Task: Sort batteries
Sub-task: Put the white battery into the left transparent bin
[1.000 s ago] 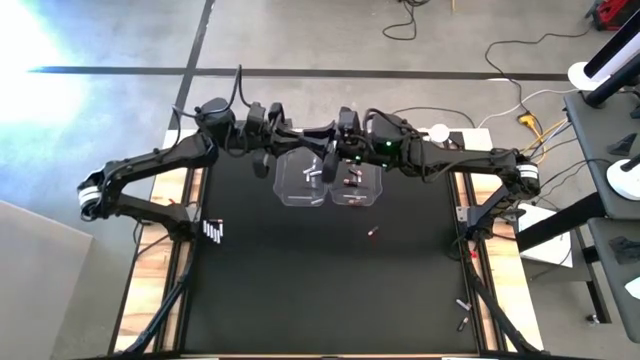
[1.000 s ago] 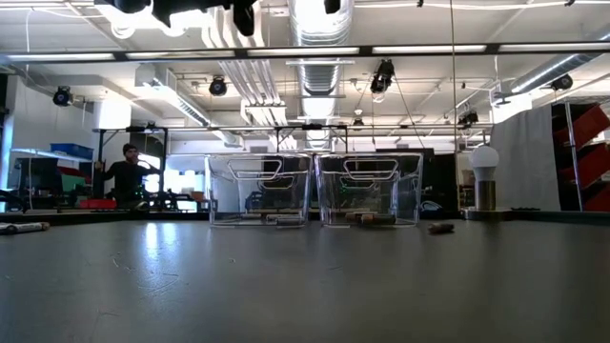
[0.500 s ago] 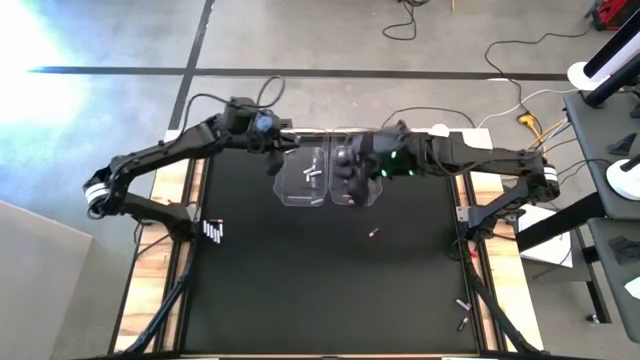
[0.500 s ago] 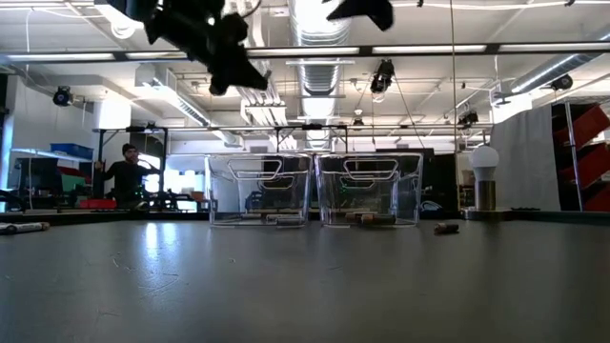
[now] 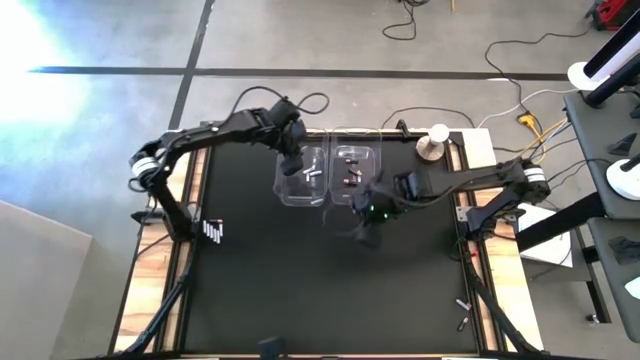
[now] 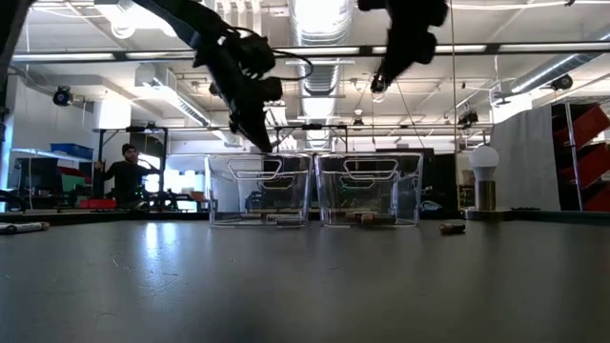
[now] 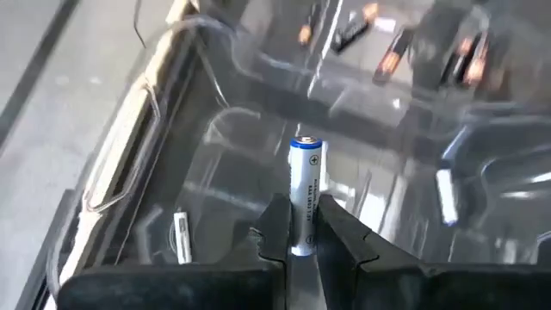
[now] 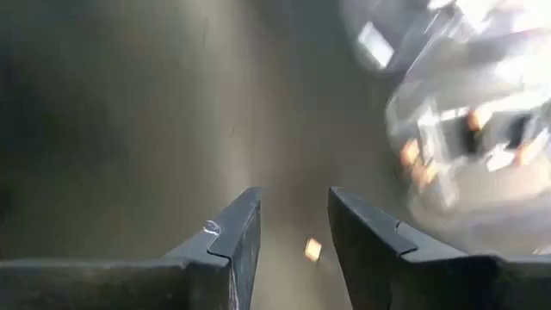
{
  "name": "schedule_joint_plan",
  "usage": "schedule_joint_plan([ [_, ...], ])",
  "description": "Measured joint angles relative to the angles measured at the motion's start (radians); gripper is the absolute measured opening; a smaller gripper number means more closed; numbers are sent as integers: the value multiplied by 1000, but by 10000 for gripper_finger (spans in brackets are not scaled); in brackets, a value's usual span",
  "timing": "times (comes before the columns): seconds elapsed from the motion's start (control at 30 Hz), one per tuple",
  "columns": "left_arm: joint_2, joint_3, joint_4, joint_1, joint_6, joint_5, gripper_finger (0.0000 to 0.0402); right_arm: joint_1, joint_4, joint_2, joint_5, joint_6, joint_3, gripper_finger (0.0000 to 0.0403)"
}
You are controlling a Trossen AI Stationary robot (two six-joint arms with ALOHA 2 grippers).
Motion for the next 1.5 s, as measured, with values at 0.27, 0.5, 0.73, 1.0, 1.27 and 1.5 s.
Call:
schedule_joint_plan([
  [0.27, 120, 54, -75, -2, 38, -16, 14, 74, -60, -5, -23, 105, -174, 115],
  [0.5, 203, 58, -73, -39, -41, -43, 14, 83, -38, -6, -24, 175, -308, 98],
  [0.73, 275, 84, -73, -72, -94, -74, 14, 83, -28, -6, -24, 200, -377, 81],
  [1.0, 324, 95, -88, -87, -107, -74, 14, 83, -16, -6, -24, 241, -387, 66],
  [1.27, 327, 91, -77, -101, -103, -71, 18, 83, 32, -6, -21, 238, -384, 69],
  [1.5, 327, 86, -25, -100, -101, -68, 25, 83, 32, -6, -20, 212, -389, 88],
])
